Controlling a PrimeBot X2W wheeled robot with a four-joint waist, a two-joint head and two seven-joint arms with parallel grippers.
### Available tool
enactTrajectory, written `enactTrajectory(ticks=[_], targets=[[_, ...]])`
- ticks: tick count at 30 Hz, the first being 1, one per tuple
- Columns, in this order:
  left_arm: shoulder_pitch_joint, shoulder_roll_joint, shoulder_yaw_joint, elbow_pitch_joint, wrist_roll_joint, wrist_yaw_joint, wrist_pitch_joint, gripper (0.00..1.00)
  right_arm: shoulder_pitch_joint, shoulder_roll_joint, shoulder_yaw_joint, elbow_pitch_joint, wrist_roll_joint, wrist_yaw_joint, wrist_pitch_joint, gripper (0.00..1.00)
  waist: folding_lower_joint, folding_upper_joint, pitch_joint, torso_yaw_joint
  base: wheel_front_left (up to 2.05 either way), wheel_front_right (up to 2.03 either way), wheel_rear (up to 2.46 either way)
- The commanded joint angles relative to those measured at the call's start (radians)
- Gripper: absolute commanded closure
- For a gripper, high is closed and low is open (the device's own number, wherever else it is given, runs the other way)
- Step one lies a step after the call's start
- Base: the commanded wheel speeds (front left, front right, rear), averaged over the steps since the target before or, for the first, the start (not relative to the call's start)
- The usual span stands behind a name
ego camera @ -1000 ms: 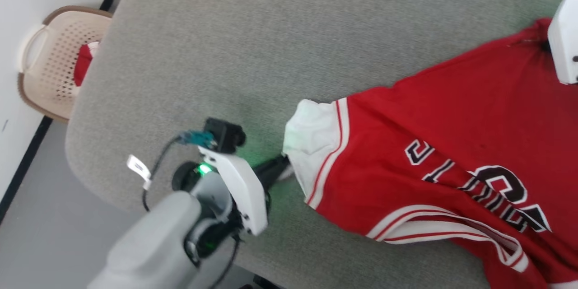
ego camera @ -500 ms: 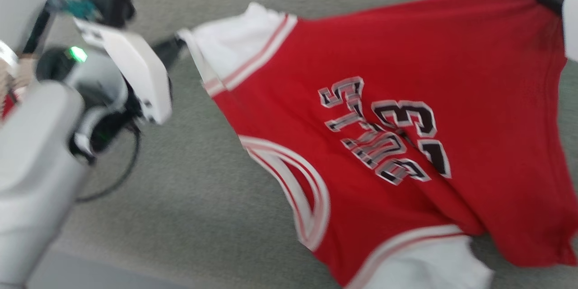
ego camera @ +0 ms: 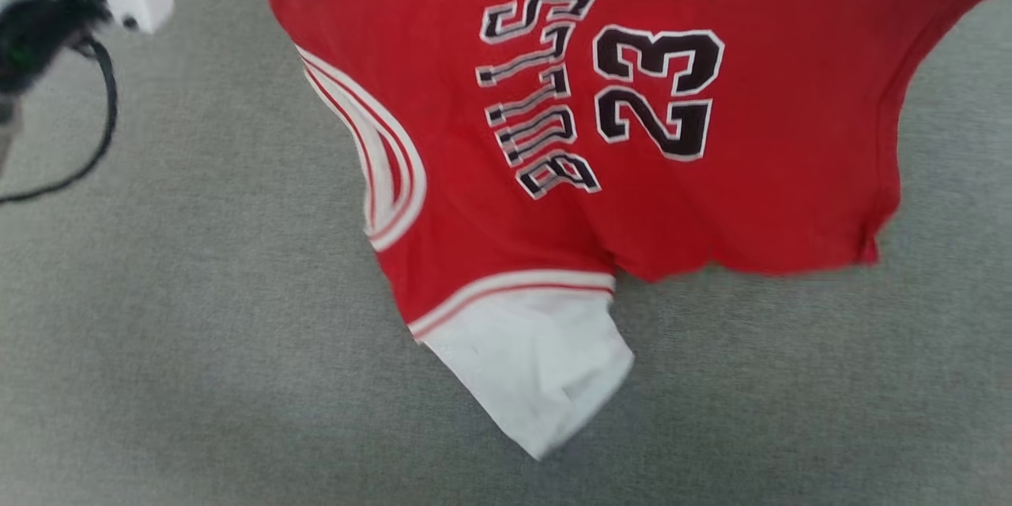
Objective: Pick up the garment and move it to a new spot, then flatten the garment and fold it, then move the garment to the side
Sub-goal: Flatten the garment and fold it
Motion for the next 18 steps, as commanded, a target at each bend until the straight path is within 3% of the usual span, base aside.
enactTrajectory(ticks=[1, 5, 9, 15, 18], targets=[[-0.034, -0.003, 0.001, 0.018, 0.012, 0.0, 0.006, 1.0, -0.011, 0.003, -0.016, -0.001, -0.02, -0.001, 0.006, 1.0, 0.0, 0.0, -0.008, -0.013, 0.0, 0.0, 0.0], [-0.131, -0.044, -0.013, 0.097, 0.067, -0.017, -0.043, 1.0, -0.053, 0.045, -0.046, 0.043, -0.082, -0.001, -0.018, 1.0, 0.0, 0.0, 0.01, -0.03, 0.0, 0.0, 0.0], [-0.268, -0.112, -0.008, 0.217, 0.156, -0.014, -0.207, 1.0, -0.145, 0.098, -0.026, 0.147, -0.186, -0.001, -0.127, 1.0, 0.0, 0.0, 0.056, -0.053, 0.0, 0.0, 0.0], [-0.485, -0.186, 0.011, 0.401, 0.314, 0.038, -0.594, 1.0, -0.322, 0.19, -0.046, 0.346, -0.396, -0.002, -0.482, 1.0, 0.0, 0.0, 0.125, -0.073, 0.0, 0.0, 0.0], [-0.535, -0.218, 0.015, 0.474, 0.351, 0.04, -0.752, 1.0, -0.374, 0.222, -0.074, 0.427, -0.49, -0.002, -0.656, 1.0, 0.0, 0.0, 0.139, -0.067, 0.0, 0.0, 0.0]])
